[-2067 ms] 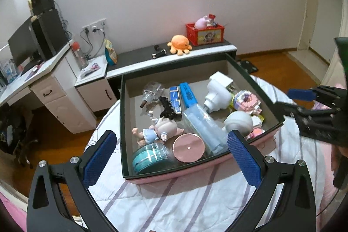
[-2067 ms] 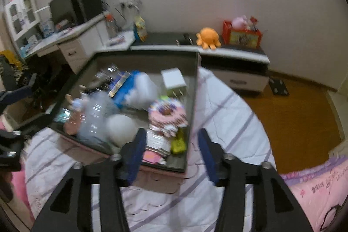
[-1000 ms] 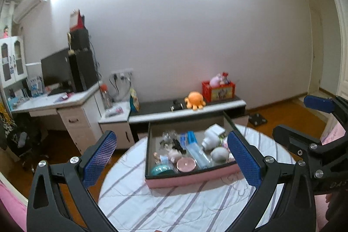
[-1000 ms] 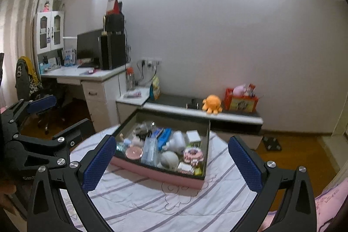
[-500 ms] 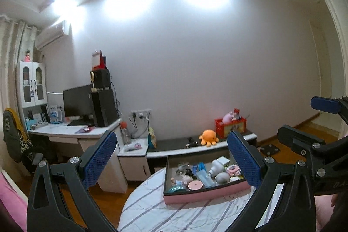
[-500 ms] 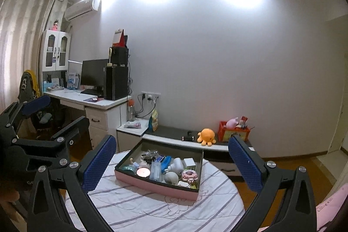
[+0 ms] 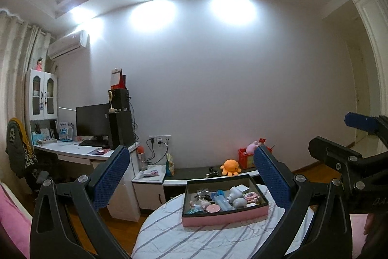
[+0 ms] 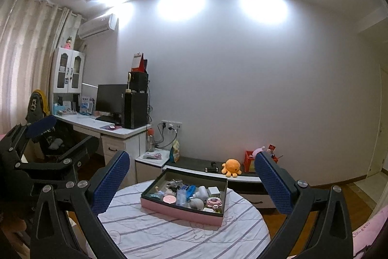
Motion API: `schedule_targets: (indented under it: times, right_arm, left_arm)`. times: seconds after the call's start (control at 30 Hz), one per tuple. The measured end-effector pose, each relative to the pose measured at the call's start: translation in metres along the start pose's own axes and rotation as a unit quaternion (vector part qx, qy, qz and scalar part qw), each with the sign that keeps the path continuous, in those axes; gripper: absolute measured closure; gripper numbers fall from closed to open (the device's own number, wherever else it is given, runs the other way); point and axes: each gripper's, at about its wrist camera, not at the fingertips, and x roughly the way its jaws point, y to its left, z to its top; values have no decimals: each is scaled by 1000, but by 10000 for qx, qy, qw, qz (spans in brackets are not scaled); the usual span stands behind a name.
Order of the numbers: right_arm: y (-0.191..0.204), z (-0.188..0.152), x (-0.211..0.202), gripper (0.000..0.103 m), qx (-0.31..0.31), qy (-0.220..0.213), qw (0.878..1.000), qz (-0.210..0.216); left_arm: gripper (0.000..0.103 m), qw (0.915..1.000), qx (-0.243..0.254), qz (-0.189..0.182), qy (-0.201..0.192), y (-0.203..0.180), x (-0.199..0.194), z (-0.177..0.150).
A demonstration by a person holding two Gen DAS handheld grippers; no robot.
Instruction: Organize rigid objects
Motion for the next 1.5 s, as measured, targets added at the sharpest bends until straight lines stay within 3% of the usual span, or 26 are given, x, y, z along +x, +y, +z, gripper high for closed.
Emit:
schedule_targets:
  times: [0.2, 0.57, 1.5]
  right_arm:
    - [8, -7, -25, 0, 101, -133, 9998, 83]
    - [12, -10, -38, 0, 200, -137, 9995, 181]
    - [12, -14, -39, 0, 196, -17, 9997, 120]
  left_arm:
    - [0, 9999, -124, -50, -55, 6, -28, -4]
    - [0, 9998, 124, 81, -105, 4, -52, 0]
    - [0, 9999, 144, 87, -22, 1, -54, -3]
